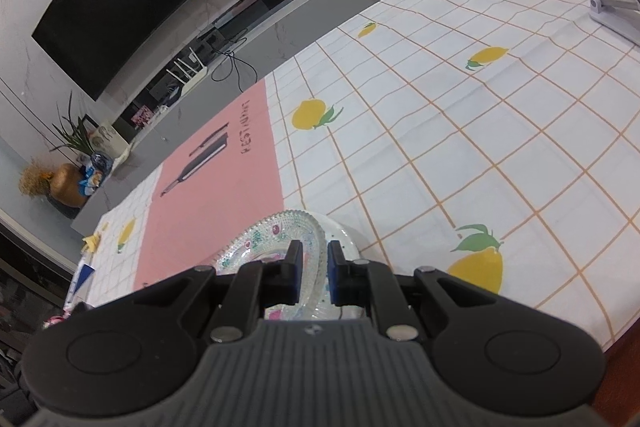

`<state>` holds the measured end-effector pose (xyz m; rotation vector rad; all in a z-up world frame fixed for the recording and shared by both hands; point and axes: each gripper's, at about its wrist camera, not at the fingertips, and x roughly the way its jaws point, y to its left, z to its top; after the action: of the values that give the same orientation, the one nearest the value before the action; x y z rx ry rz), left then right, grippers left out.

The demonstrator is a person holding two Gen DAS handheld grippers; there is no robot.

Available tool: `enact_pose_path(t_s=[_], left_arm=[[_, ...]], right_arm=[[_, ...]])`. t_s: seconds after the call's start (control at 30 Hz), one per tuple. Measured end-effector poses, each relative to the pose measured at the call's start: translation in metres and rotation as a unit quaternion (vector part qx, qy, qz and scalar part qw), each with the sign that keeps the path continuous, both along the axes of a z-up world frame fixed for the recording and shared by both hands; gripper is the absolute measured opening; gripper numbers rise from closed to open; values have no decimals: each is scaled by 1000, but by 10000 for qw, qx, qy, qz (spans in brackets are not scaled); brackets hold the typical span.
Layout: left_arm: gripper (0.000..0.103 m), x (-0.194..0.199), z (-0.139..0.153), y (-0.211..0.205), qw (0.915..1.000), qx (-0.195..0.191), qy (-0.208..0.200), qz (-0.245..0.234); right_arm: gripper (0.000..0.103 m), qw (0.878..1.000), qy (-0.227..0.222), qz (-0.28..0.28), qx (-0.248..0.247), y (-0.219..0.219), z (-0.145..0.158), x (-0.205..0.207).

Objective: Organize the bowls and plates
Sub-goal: 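Carry the glass plate with both grippers toward the stacked plates beside the bowls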

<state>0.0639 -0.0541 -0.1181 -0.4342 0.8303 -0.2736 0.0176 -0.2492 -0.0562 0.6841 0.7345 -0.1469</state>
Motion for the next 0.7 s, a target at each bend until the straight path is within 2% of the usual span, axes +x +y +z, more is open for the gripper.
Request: enact_pose_path(t_s=[0.13, 0.3, 0.6, 0.7], left_arm=[[13, 1, -1, -4, 9999, 113, -47, -54], [13, 5, -7, -3, 10000, 76, -1, -19], [13, 4, -7, -4, 9998, 175, -37, -111], [13, 4, -6, -6, 9995, 218, -136, -159]], right_arm=[[11, 9999, 44, 16, -162, 2, -3, 1], [11, 9995, 118, 17, -282, 3, -10, 4], [12, 9987, 40, 15, -505, 10, -9, 2], [17, 9980, 16, -23, -624, 11, -7, 2]])
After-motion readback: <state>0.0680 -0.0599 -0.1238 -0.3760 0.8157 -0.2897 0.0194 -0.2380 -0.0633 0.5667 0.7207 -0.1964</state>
